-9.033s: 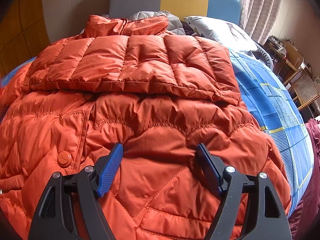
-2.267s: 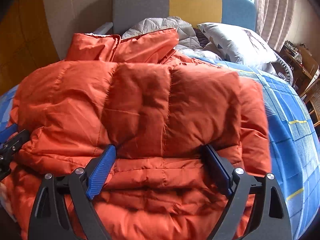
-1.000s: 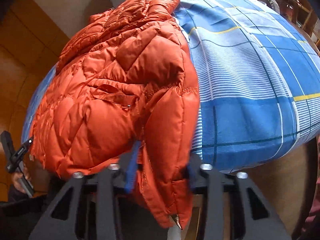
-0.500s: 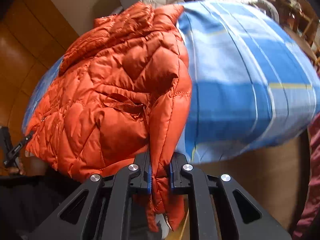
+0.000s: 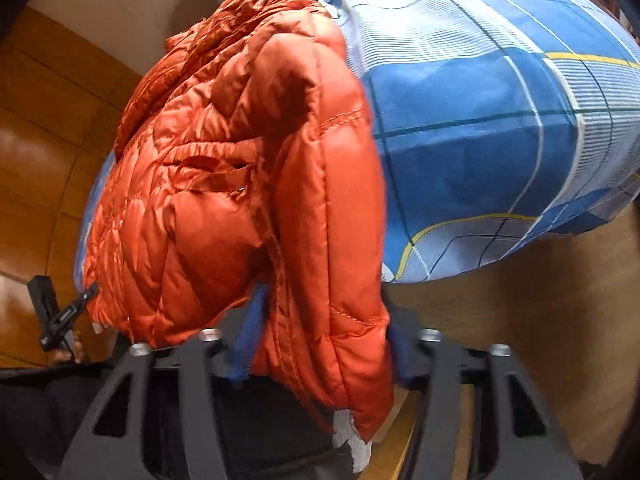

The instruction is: Fold large clothes

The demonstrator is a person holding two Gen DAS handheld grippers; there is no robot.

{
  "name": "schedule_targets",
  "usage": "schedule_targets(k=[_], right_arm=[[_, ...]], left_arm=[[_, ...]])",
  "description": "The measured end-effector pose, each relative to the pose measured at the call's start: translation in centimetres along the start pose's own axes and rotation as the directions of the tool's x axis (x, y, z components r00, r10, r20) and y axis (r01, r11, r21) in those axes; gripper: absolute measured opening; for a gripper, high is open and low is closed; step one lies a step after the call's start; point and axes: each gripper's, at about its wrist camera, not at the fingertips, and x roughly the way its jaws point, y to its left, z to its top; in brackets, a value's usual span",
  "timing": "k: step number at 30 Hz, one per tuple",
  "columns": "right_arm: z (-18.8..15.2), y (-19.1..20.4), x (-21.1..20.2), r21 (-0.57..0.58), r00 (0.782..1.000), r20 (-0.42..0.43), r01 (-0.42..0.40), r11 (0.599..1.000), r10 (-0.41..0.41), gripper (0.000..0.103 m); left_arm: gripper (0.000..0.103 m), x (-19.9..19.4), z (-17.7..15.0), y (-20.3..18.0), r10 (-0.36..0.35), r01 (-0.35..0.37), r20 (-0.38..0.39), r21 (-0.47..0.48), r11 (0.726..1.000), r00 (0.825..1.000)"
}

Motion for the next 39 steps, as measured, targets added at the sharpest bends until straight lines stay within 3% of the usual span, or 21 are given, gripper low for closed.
schedule_targets(k=[3, 5, 14, 24, 28, 31, 39], right_arm=[[-0.4, 0.8, -1.4, -0.042, 1.0, 0.016, -0.009, 0.999, 0.01, 0.016], [-0.4, 1.6, -2.7, -0.078, 0.999, 0.033, 0.001, 0.997, 0.002, 0.013], [-0.9, 4.6, -8.9, -0.212, 0.998, 0.054, 0.038, 0.977, -0.027, 0.012], [-1.0, 6.7, -13.1, -0.265, 0.997, 0.075, 0.037, 0.963, -0.017, 0.012], [0.8, 7.9, -13.8, -0.29, 0.99, 0.138, 0.027, 0.957, 0.014, 0.011], [2.6, 8.4, -15.1, -0.28, 0.977, 0.207, 0.003, 0.96, 0.058, 0.011], [8.1, 9.4, -16.1, -0.26, 0.939, 0.338, 0.019, 0.965, 0.072, 0.011]], left_arm=[[0.007, -1.2, -0.1, -0.2, 0.004, -0.005, 0.024, 0.029, 1.0, 1.0], [0.006, -2.3, -0.4, -0.5, -0.009, 0.008, 0.031, 0.043, 0.999, 0.999], [0.006, -8.2, -1.2, -1.3, -0.099, 0.093, 0.056, 0.097, 0.991, 0.994], [0.006, -12.7, -1.7, -1.5, -0.215, 0.2, 0.116, 0.128, 0.971, 0.97], [0.006, -13.2, -0.3, -0.7, -0.248, 0.23, 0.169, 0.117, 0.966, 0.954], [0.006, -13.9, 1.3, 0.0, -0.282, 0.266, 0.232, 0.099, 0.959, 0.931], [0.006, -14.2, 6.2, -0.1, -0.35, 0.333, 0.348, 0.11, 0.937, 0.87]])
